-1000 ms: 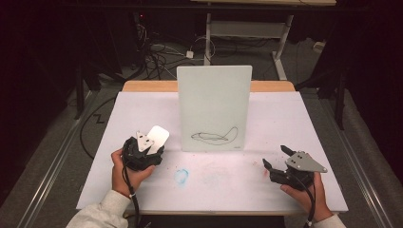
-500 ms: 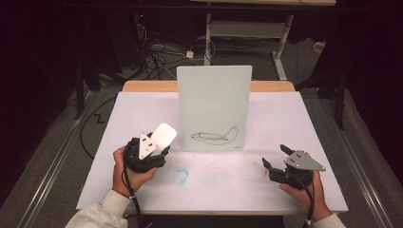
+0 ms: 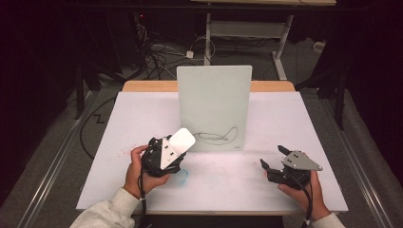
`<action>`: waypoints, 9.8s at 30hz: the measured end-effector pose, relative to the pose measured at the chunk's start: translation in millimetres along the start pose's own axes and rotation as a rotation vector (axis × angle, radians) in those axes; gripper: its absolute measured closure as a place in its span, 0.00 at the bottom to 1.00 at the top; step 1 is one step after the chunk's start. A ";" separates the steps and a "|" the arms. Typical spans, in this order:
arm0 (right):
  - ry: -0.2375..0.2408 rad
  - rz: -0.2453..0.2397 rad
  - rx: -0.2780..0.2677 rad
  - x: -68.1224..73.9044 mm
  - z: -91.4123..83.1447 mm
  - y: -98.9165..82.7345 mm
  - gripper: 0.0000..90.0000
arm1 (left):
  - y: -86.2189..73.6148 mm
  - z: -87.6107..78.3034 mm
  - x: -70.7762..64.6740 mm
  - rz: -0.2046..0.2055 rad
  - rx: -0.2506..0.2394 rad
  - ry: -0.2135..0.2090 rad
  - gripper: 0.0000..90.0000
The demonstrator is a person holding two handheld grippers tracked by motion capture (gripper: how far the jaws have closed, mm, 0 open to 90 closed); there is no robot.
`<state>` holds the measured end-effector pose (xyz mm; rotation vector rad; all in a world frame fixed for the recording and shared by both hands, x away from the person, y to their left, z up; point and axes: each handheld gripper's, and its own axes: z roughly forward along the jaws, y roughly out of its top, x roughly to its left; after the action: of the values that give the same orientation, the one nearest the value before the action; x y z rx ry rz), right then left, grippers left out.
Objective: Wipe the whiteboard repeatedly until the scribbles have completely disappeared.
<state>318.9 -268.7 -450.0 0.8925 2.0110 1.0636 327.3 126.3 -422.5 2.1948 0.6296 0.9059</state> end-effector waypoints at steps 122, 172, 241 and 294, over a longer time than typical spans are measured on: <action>0.047 0.006 0.027 2.4 -1.9 -6.0 0.26 | 20.8 84.4 -49.4 0.581 0.148 0.307 0.32; 0.051 0.005 0.031 1.2 0.1 -7.4 0.26 | 80.7 129.7 -107.8 0.657 0.073 0.295 0.32; 0.055 0.001 0.040 4.2 -0.6 -6.7 0.26 | -3.2 85.3 -56.5 0.714 0.199 0.318 0.32; 0.028 0.043 0.013 -5.9 -6.0 -7.0 0.25 | 62.3 124.8 -109.3 0.765 0.181 0.330 0.32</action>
<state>315.4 -278.9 -452.0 0.9367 2.0316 1.0938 361.1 -34.3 -489.5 2.5048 -0.0242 1.6735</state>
